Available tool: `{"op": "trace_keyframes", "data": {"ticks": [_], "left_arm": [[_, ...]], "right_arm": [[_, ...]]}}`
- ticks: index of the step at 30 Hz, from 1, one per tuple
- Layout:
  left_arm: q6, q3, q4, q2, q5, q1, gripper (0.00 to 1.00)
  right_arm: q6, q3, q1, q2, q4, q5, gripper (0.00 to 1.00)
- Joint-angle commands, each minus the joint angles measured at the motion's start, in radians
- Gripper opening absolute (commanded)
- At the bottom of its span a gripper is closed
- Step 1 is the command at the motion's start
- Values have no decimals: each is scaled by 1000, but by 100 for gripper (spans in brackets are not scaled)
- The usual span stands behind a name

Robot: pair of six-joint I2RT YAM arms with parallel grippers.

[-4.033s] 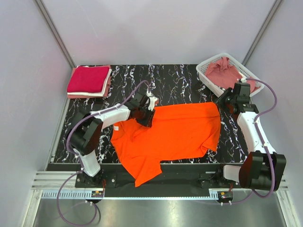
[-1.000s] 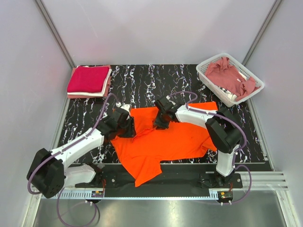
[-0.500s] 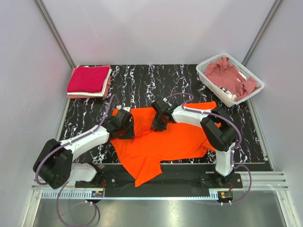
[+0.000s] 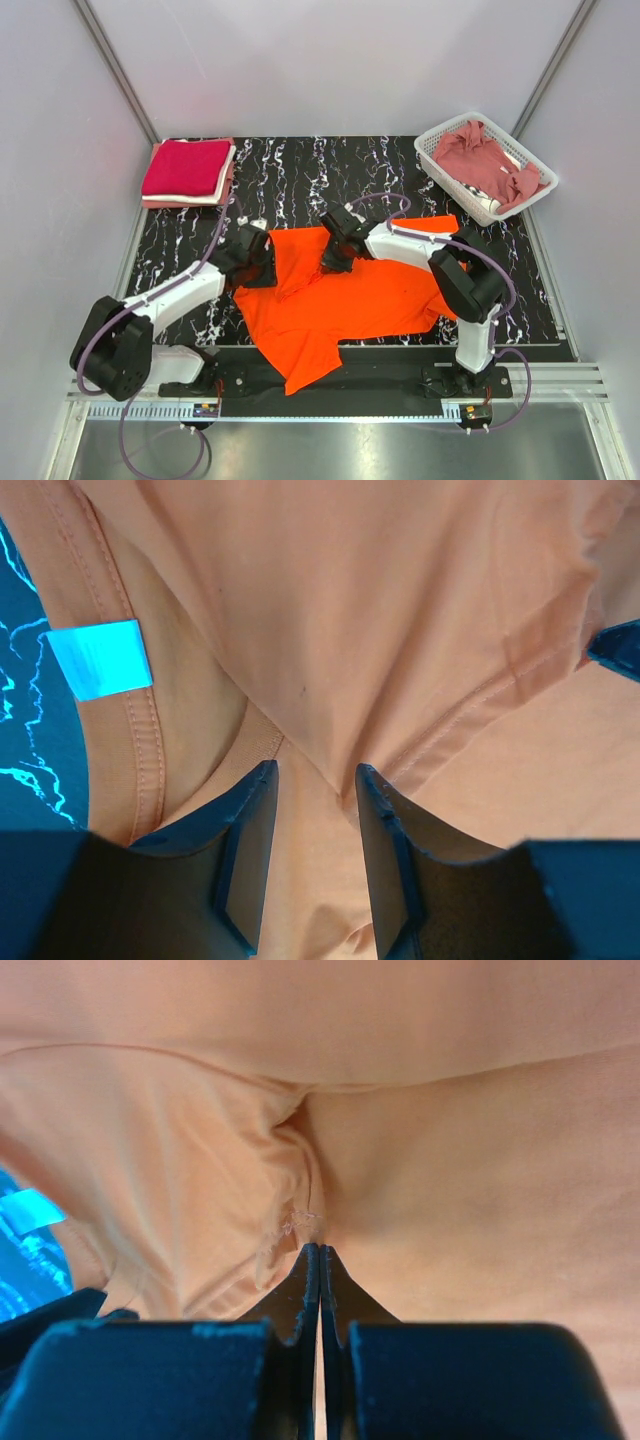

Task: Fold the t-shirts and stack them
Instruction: Fold the tshirt

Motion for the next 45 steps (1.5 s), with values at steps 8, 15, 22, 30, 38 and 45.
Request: {"op": "trace_keyframes", "data": {"ticks": [8,15,22,30,38,45], "left_arm": [[72,137,-9,-8,129,276,42],[107,260,-57,113,179,398,11],[118,286,-38,196,178,438,0],[110,326,-12,354,204,459,0],[93,333,12,403,180,505,0],[93,316,39,402,204,511,0]], "right_arm": [[-39,-30,11,-94,3,62,0],[-44,-42,11,-95,-1,68,0],[-60,-16,12,-103,-29,78,13],[-174,59,87,-152,-69,198,30],[-355,169,262,-19,83,166,29],[-548,165,354,24,181,167,30]]}}
